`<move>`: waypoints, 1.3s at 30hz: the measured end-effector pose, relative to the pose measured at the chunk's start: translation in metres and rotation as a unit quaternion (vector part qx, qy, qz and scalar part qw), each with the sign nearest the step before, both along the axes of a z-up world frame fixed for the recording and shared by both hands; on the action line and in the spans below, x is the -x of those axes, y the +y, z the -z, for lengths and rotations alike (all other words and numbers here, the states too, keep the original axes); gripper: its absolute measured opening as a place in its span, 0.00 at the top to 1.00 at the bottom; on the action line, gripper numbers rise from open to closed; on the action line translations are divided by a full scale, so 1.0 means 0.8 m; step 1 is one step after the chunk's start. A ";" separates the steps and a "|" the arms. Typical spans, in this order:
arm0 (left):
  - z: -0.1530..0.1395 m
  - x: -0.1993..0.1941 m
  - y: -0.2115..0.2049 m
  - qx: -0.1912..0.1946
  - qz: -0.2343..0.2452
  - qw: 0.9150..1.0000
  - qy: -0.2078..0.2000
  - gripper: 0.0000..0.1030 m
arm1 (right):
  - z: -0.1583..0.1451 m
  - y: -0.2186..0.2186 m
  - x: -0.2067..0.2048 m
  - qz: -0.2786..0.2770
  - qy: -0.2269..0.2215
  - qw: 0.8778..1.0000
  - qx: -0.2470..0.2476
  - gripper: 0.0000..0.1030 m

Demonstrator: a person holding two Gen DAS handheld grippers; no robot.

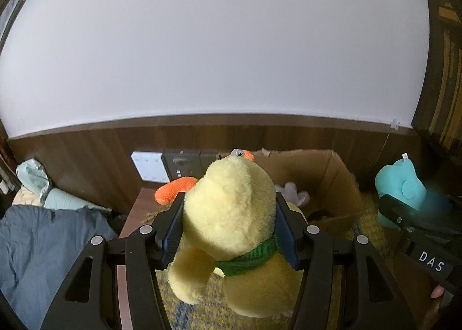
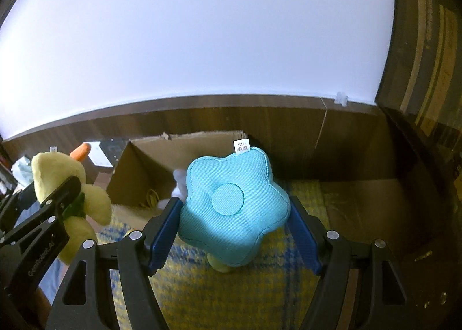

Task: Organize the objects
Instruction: 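Lift the blue star cushion and the duck plush up over the box, then open both grippers to drop the cushion and duck plush into the box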

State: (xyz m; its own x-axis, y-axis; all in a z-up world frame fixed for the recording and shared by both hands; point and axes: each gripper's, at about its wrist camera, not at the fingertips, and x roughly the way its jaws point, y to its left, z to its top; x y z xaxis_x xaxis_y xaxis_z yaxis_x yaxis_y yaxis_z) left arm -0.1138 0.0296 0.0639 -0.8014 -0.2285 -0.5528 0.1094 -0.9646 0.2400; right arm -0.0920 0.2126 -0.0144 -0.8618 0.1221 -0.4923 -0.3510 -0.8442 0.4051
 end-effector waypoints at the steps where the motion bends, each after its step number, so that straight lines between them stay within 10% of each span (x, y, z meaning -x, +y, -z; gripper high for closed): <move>1: -0.002 0.003 0.001 0.001 0.002 1.000 0.001 0.45 | -0.002 0.001 0.002 -0.001 0.001 1.000 -0.001 0.30; 39: 0.008 0.121 -0.006 0.014 0.030 0.998 -0.050 0.40 | -0.025 0.023 0.114 -0.041 -0.040 0.998 -0.012 0.25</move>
